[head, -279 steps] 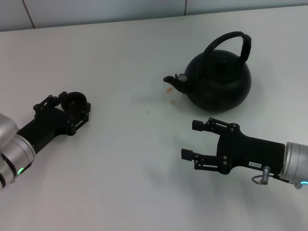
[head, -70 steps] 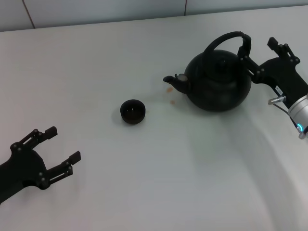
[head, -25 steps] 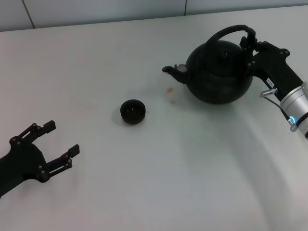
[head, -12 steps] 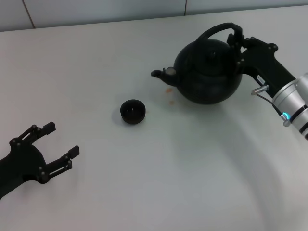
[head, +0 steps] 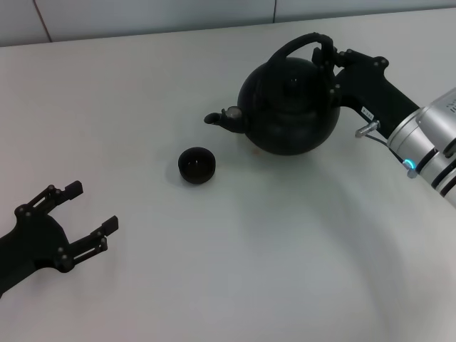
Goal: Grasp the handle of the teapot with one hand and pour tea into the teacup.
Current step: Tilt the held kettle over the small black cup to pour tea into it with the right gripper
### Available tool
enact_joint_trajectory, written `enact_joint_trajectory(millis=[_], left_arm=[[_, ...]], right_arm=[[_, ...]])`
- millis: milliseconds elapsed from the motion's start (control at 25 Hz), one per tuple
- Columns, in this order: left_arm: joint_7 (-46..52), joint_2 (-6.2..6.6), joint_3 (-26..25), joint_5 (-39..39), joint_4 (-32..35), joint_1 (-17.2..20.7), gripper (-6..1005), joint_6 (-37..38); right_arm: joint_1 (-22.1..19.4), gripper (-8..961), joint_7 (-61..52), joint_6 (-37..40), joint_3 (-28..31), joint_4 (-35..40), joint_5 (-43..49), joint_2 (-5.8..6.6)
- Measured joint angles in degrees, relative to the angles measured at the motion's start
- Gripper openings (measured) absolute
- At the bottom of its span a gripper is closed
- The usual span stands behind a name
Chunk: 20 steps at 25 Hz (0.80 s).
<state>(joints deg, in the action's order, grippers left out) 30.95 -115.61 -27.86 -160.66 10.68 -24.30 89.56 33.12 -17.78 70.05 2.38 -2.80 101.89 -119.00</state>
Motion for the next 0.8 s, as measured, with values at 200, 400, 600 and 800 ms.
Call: enact_joint_trajectory(millis=[200, 400, 600, 800], left_arm=[[-0.01, -0.04, 0.0, 0.0, -0.05, 0.04, 859, -0.02], [-0.01, -0.05, 0.0, 0.0, -0.03, 0.05, 860, -0.09], [-0.01, -0.05, 0.0, 0.0, -0.05, 0.05, 860, -0.09], [-0.01, -0.05, 0.0, 0.0, -0.05, 0.01, 860, -0.09]], right_arm=[[0.24, 100, -0.02, 0.01, 0.0, 0.87, 1.3, 0.0], [0.69, 101, -0.01, 0.37, -1.04, 2.25, 1.4, 0.0], [1.36, 100, 0.32, 0.45, -2.16, 3.59, 1.4, 0.0], [2.1, 100, 0.34, 0.5, -3.51, 4.95, 1.4, -0.04]])
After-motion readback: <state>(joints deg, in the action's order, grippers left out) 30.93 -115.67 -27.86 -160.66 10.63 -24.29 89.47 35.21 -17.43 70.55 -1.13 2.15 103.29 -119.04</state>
